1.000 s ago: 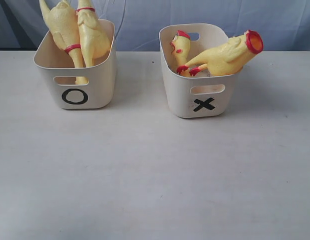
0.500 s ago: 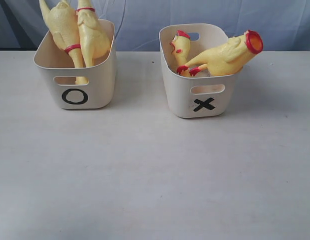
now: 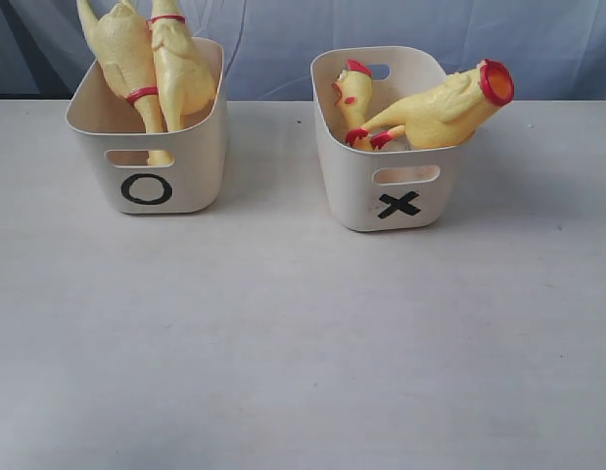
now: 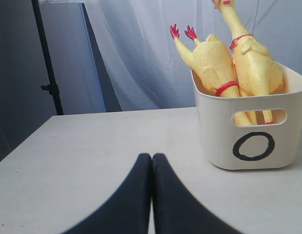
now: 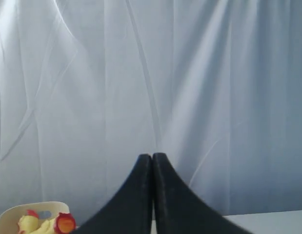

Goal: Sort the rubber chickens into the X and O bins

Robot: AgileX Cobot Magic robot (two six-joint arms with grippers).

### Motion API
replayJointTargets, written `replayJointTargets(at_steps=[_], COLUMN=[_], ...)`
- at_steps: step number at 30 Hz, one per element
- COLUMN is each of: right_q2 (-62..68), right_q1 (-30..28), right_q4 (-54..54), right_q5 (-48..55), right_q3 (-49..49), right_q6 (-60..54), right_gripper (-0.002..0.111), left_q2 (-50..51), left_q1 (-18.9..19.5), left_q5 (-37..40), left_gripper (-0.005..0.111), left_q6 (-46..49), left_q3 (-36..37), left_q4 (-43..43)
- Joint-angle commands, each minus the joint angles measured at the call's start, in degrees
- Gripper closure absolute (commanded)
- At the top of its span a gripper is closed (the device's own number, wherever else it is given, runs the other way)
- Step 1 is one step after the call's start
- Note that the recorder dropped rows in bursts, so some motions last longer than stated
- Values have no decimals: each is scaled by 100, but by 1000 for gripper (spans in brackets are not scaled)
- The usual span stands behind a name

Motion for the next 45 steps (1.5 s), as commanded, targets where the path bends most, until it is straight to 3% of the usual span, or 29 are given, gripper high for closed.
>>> replayJointTargets(at_steps=[1,9,22,30,45], right_q2=[-362,-759,-759,-759,-759], right_q1=[-137,378,500,500,500], right_q4=[668,747,493,498,472], right_q5=[-1657,-3949,-4081,-3120,-3055], right_q3=[1675,4481,6292,6317,6317], right_q6=[-18,-45,-45,-45,-45], right_gripper=[109,109,109,109,109], left_q2=[-30,-30,-30,-30,-30], left_q1=[-58,-58,-58,-58,-58], left_q5=[-39,-39,-39,-39,-39], left_gripper=[107,107,107,107,107], left_q6=[-15,-15,-15,-15,-15], left_q3=[-6,-6,-6,-6,-6], left_q4=[3,3,3,3,3])
